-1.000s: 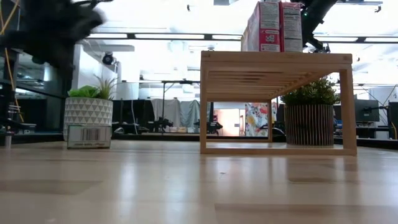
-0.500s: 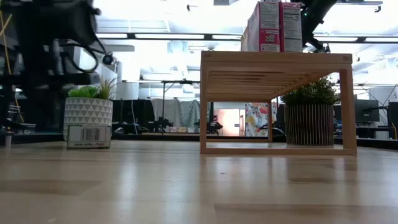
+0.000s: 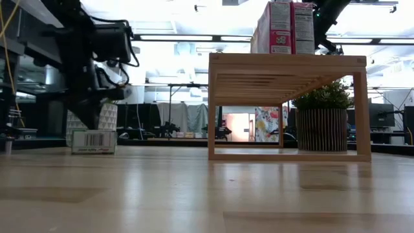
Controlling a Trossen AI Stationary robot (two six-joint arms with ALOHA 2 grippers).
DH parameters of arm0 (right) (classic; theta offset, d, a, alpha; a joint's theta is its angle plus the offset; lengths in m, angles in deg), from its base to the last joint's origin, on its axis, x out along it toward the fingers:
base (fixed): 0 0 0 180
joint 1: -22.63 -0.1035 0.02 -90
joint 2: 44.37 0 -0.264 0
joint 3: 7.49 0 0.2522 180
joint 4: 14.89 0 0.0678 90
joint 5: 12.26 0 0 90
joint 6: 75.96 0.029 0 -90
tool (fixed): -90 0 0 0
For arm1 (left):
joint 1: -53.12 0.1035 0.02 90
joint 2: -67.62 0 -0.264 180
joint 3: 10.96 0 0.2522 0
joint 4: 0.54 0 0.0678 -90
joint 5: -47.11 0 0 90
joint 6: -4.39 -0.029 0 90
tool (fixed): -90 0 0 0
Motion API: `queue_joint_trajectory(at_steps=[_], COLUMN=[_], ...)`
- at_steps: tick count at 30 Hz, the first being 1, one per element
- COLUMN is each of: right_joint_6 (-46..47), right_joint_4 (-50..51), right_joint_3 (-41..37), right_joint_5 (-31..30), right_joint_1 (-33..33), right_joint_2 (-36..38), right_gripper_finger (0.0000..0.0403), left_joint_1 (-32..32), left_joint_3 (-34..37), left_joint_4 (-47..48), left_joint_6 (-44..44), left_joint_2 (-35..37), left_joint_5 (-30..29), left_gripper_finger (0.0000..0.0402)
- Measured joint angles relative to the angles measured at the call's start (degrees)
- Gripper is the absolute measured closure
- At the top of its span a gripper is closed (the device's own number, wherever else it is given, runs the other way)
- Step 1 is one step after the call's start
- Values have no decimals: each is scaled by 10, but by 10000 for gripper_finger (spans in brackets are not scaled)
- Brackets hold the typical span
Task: Stack cereal on shelf
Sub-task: Put the top green cereal box on the shelf
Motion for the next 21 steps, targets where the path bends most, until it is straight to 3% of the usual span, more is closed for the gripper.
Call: queue_joint_trajectory(at_steps=[4, 7, 10, 14, 17, 21], right_joint_6=[1, 1, 0, 0, 0, 0], right_joint_4=[0, 0, 0, 0, 0, -1], right_joint_3=[0, 0, 0, 0, 0, 0], right_joint_5=[0, 0, 0, 0, 0, 0], right_joint_1=[0, 0, 0, 0, 0, 0], right_joint_2=[0, 0, 0, 0, 0, 0], right_gripper_finger=[403, 403, 403, 403, 403, 403], left_joint_1=[1, -19, -52, -79, -84, -76], left_joint_3=[-35, -56, -58, -24, 9, 49], left_joint_4=[-11, 44, 106, 172, 157, 64], left_joint_6=[-70, -85, -35, 60, 98, 110], left_joint_2=[21, 42, 57, 49, 45, 43], left_joint_5=[-31, -49, -62, -27, 8, 33], left_gripper_finger=[401, 401, 402, 401, 401, 401])
